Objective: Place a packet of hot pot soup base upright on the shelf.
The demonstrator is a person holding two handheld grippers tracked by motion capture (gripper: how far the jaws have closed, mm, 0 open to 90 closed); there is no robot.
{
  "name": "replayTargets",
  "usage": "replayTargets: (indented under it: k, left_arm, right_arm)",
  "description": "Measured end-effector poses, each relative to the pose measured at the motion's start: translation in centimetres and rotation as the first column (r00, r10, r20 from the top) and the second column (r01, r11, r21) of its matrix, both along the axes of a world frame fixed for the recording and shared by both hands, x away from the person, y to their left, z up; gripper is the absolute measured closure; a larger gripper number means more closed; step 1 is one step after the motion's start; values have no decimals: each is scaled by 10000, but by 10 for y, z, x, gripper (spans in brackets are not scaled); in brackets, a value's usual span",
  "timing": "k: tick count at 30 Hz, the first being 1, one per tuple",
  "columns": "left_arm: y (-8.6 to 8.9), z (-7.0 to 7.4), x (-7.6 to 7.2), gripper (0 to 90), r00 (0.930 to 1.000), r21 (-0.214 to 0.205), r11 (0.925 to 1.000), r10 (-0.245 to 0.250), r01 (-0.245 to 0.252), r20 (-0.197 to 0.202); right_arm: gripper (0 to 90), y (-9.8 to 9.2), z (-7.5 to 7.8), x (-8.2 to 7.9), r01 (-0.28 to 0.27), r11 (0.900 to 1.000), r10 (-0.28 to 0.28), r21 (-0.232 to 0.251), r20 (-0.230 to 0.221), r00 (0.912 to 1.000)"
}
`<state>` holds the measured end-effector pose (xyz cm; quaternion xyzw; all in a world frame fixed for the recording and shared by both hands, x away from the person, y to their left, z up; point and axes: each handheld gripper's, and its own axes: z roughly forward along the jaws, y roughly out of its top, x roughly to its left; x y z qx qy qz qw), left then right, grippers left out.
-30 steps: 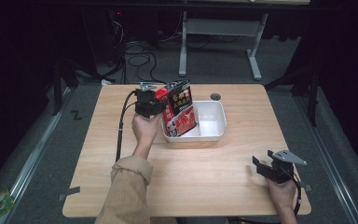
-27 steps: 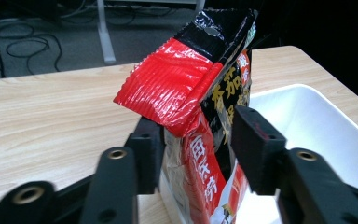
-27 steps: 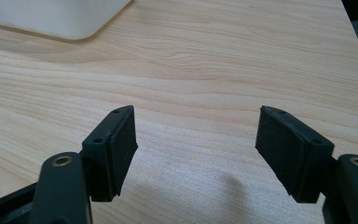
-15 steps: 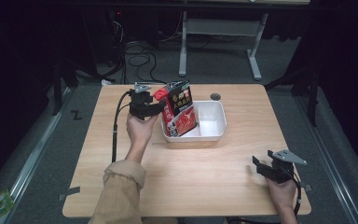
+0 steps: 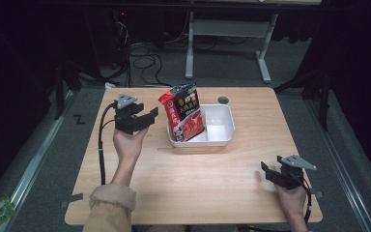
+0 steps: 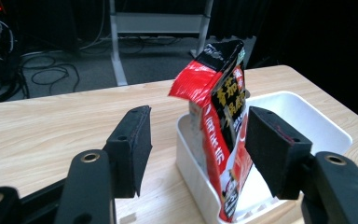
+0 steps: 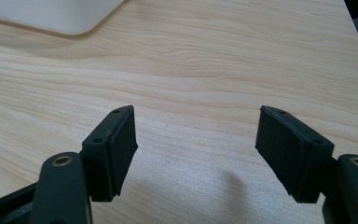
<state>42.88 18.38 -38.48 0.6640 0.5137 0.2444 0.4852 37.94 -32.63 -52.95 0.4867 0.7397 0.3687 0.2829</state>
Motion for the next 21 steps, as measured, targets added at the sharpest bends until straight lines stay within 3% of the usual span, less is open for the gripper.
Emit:
replayTargets:
  k: [4, 7, 13, 21]
  left_arm:
    - [12, -1, -15, 412, 9999, -470, 9989, 39, -34, 120]
    - [23, -4, -27, 421, 9998, -343, 9994, 102, -96, 165]
    - [44, -9, -48, 418, 9995, -831, 9963, 249, -232, 203]
    - [52, -12, -66, 414, 9984, -913, 9953, 373, -332, 435]
  right_arm:
    - [301, -1, 0, 1, 27, 10000, -25, 92, -151, 9999]
    - [300, 0, 0, 3, 134, 9999, -133, 8, -322, 9994]
    - [299, 4, -1, 2, 228, 9991, -239, -348, -315, 9992]
    - [299, 2, -1, 2, 135, 9997, -141, -222, -240, 9996]
